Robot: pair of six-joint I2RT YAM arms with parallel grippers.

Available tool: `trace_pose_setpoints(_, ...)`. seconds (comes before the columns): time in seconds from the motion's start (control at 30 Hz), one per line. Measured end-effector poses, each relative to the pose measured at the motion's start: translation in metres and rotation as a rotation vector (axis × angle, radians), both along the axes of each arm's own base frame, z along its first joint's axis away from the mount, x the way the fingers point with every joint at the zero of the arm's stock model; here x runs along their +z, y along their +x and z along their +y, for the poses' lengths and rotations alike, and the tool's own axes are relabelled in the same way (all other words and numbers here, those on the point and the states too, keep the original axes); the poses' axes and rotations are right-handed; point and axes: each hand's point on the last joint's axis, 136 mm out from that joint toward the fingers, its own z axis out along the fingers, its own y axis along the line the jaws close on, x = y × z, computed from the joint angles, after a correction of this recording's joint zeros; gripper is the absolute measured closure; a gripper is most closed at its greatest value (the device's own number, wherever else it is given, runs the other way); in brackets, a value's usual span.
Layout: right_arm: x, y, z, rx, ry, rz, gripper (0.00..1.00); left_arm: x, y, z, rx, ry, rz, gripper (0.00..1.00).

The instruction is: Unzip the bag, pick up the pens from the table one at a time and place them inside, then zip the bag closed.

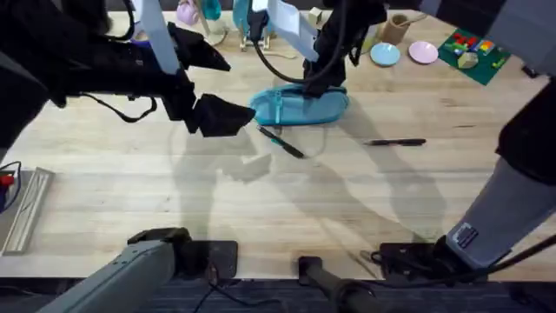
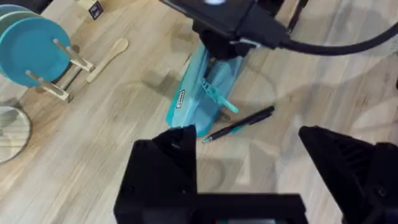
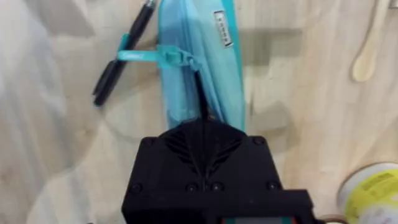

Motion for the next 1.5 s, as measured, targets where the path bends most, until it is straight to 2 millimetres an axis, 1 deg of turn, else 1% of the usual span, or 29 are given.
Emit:
trace_pose_setpoints(0.13, 0.001, 0.013, 0.003, -0.004, 0.007, -0.054, 0.97, 0.0, 0.0, 0.0, 0.0, 0.0, 0.0, 0.008)
trace_pose_setpoints(0.27, 0.0, 0.02, 0.003, -0.009, -0.001, -0.083, 0.97, 0.0, 0.0, 0.0, 0.0, 0.0, 0.0, 0.007)
trace_pose_setpoints(0.5, -0.003, 0.01, -0.002, -0.008, -0.023, -0.041, 0.969, 0.0, 0.0, 0.0, 0.0, 0.0, 0.0, 0.007)
trace_pose_setpoints(0.73, -0.005, 0.008, -0.003, -0.006, -0.03, -0.03, 0.967, 0.0, 0.0, 0.0, 0.0, 0.0, 0.0, 0.007)
trace_pose_setpoints(0.77, -0.005, 0.008, -0.003, -0.01, -0.029, -0.028, 0.933, 0.0, 0.0, 0.0, 0.0, 0.0, 0.0, 0.007)
trace_pose_setpoints(0.8, -0.005, 0.008, -0.003, -0.014, -0.029, -0.028, 0.857, 0.0, 0.0, 0.0, 0.0, 0.0, 0.0, 0.007)
trace_pose_setpoints(0.93, -0.005, 0.008, -0.003, -0.013, -0.029, -0.028, 0.294, 0.0, 0.0, 0.0, 0.0, 0.0, 0.0, 0.008)
trace_pose_setpoints(1.0, -0.005, 0.008, -0.003, -0.011, -0.029, -0.029, 0.043, 0.0, 0.0, 0.0, 0.0, 0.0, 0.0, 0.008)
trace_pose_setpoints(1.03, -0.005, 0.008, -0.003, -0.012, -0.029, -0.028, 0.015, 0.0, 0.0, 0.0, 0.0, 0.0, 0.0, 0.008)
trace_pose_setpoints(1.1, -0.005, 0.008, -0.003, -0.013, -0.03, -0.028, 0.006, 0.0, 0.0, 0.0, 0.0, 0.0, 0.0, 0.007)
trace_pose_setpoints(1.5, -0.005, 0.008, -0.003, -0.013, -0.03, -0.028, 0.005, 0.0, 0.0, 0.0, 0.0, 0.0, 0.0, 0.007)
